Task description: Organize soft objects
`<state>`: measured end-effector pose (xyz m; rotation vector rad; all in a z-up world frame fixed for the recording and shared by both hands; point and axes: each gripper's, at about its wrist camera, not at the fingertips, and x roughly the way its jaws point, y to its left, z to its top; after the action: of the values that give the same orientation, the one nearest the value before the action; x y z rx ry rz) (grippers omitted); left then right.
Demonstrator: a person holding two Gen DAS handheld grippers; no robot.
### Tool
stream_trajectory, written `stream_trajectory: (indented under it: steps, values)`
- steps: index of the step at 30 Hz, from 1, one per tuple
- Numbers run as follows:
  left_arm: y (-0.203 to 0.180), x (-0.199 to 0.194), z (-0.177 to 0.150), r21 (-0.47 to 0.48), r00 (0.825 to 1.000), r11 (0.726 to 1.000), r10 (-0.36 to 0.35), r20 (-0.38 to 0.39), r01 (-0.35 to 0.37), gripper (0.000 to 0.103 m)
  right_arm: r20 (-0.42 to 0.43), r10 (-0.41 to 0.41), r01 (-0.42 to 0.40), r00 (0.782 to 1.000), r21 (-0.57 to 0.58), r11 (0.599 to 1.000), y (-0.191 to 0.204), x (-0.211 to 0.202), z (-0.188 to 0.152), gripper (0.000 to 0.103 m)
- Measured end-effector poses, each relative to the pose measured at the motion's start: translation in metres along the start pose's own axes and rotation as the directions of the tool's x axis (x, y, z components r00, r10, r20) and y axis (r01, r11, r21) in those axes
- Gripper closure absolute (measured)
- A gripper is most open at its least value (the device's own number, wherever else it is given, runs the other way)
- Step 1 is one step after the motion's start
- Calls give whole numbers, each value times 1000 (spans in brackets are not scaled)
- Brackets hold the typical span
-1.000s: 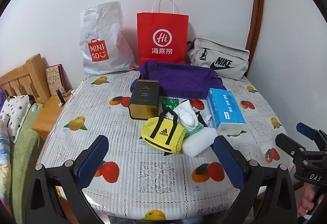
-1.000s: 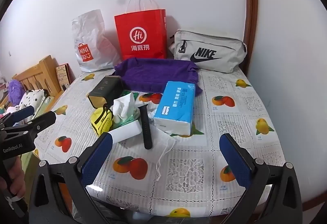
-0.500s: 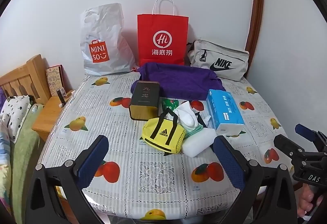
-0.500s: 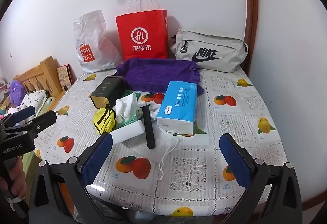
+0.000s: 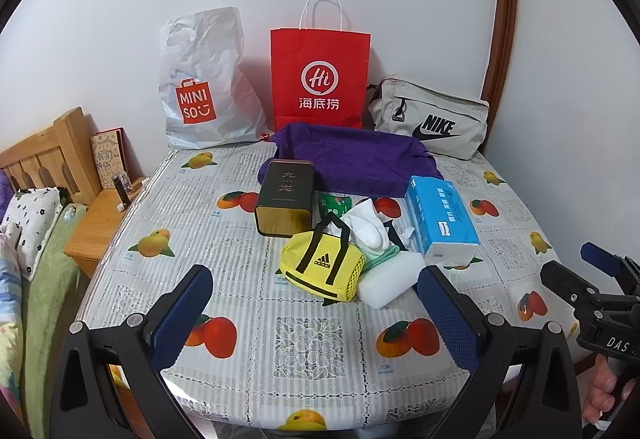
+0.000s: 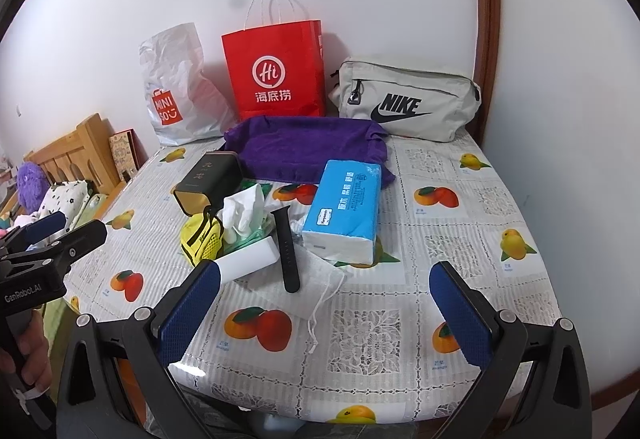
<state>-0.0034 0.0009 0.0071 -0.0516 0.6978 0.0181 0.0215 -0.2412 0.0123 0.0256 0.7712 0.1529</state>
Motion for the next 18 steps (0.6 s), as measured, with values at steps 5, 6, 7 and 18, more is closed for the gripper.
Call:
stream_trajectory:
  steps: [5,6,7,18]
  values:
    - [3,0,0,-4,1000,1000,6,2,-5,0,4,-1,1,1000,7,1000,-1,-1,1,0]
    - [4,0,0,-5,1000,1000,4,2,-4,0,4,-2,2,1000,6,1000,-1,-1,1,0]
    - [4,0,0,-5,1000,1000,2,2,-2,0,5,-3,3,1000,6,1000,-1,-1,1,0]
    - [4,-1,-1,-1,1000,1000,2,4,-2,0,12,-1,1,1000,7,1000,0,-3,0,0]
